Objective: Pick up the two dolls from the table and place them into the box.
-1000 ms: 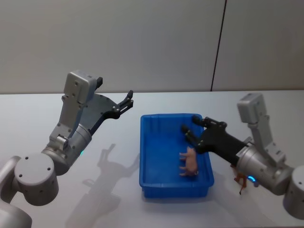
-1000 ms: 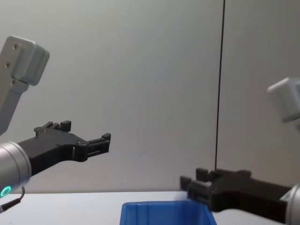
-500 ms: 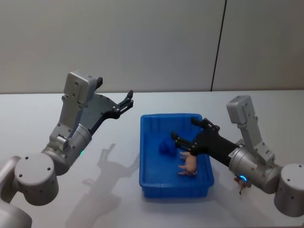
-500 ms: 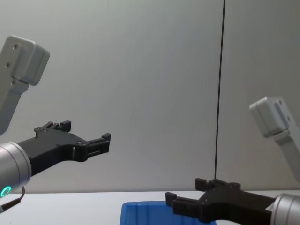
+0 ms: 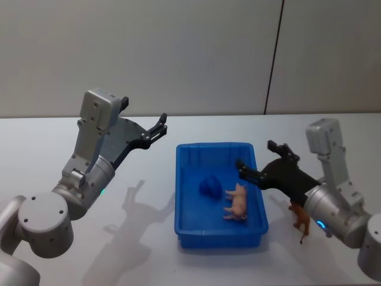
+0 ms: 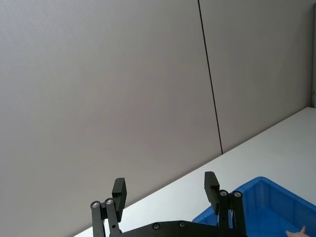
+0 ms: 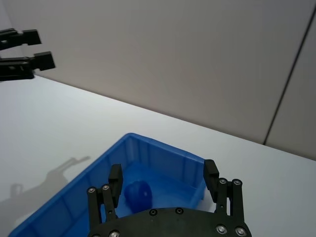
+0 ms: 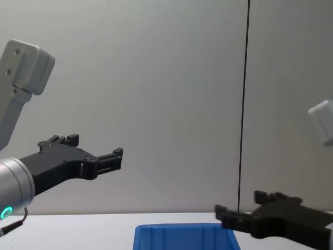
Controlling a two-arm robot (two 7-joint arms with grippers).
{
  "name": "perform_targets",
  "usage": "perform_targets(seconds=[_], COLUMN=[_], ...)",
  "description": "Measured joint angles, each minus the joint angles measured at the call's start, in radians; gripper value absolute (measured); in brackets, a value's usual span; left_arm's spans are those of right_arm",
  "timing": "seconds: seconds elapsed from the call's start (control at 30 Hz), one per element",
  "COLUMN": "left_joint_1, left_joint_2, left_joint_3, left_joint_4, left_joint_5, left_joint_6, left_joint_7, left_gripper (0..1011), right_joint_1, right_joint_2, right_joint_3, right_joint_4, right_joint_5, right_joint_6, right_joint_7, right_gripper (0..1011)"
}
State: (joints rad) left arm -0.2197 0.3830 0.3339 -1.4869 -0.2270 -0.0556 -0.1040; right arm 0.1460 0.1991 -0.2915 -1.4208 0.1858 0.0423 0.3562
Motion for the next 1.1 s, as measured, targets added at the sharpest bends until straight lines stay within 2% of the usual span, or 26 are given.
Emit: perform_targets(seconds=[0.2,0.4,0.63,0.83,1.1], left_joint_1=[0.000,0.000,0.000,0.000,0.000], left_joint_2=[0.000,0.000,0.000,0.000,0.000], left_joint_3=[0.000,0.000,0.000,0.000,0.000], left_joint_4=[0.000,0.000,0.000,0.000,0.000], left_joint_5=[0.000,0.000,0.000,0.000,0.000], left_joint_6=[0.000,0.000,0.000,0.000,0.000], left_joint_7=[0.000,0.000,0.000,0.000,0.000], left_gripper=[1001,1001,1001,1001,1001], right_joint_1=[-0.044,-0.100,-0.147,-0.181,-0.206], right_joint_2=[0.022,0.048,0.065,0.072,0.074], right_joint_3=[0.009,0.019,0.028,0.034,0.039], right_joint_4=[-0.060,-0.128,-0.169,-0.184,-0.183], right_joint_5=[0.002,0.008,0.024,0.046,0.074], right_joint_6=[0.036,0.097,0.157,0.197,0.217], right_joint_7=[-0.080,-0.177,-0.261,-0.320,-0.353], right_gripper=[1001,1001,1001,1001,1001])
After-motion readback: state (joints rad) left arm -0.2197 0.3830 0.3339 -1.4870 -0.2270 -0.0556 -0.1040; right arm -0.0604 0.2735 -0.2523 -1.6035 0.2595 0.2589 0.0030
